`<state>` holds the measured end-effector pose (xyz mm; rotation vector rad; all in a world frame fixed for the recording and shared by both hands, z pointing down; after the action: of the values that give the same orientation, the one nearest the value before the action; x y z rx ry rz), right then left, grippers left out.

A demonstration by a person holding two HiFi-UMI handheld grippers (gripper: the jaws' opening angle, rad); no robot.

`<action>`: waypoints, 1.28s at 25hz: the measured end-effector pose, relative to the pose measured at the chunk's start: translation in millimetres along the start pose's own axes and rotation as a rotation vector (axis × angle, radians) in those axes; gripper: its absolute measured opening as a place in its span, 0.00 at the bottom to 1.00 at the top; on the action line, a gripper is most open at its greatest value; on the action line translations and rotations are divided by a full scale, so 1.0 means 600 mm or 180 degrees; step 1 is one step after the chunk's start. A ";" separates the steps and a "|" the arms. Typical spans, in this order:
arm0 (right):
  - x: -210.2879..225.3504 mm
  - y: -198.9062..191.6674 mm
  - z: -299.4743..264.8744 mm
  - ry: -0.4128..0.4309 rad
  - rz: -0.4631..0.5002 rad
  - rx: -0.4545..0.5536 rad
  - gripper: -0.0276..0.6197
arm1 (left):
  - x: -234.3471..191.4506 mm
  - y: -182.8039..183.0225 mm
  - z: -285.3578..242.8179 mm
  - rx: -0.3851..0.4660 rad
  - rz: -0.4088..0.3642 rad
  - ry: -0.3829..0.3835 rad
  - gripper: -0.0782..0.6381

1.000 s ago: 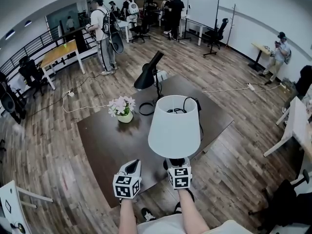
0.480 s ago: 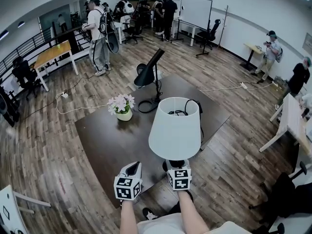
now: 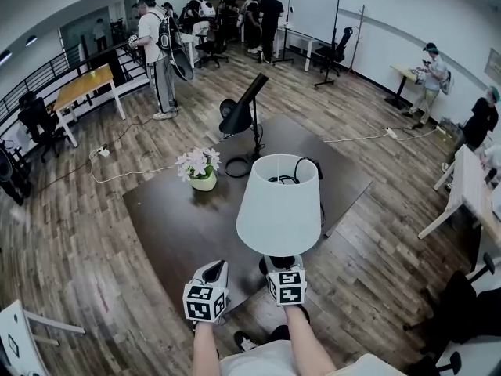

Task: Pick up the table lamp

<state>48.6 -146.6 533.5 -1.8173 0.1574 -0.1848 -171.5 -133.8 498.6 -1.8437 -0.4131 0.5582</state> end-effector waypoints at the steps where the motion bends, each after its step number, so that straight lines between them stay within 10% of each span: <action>1: -0.001 0.000 0.000 0.0002 0.0004 -0.0007 0.36 | 0.000 0.000 0.002 -0.0002 -0.0011 -0.0012 0.11; 32: -0.049 -0.006 0.007 0.0104 -0.0014 0.0025 0.36 | 0.006 0.008 0.028 0.0119 0.0044 -0.0135 0.11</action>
<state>21.0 -135.7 534.9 -1.8076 0.1754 -0.2180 -178.0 -120.4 488.7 -1.8028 -0.4158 0.6117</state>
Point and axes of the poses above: the fingertips, and each gripper's own axes: z backward along the fingers, x to its right, y out of its top, the point moved 9 cm from there along z, backward along the fingers, and after that the axes turned 9 degrees about x, right-handed, at the moved point
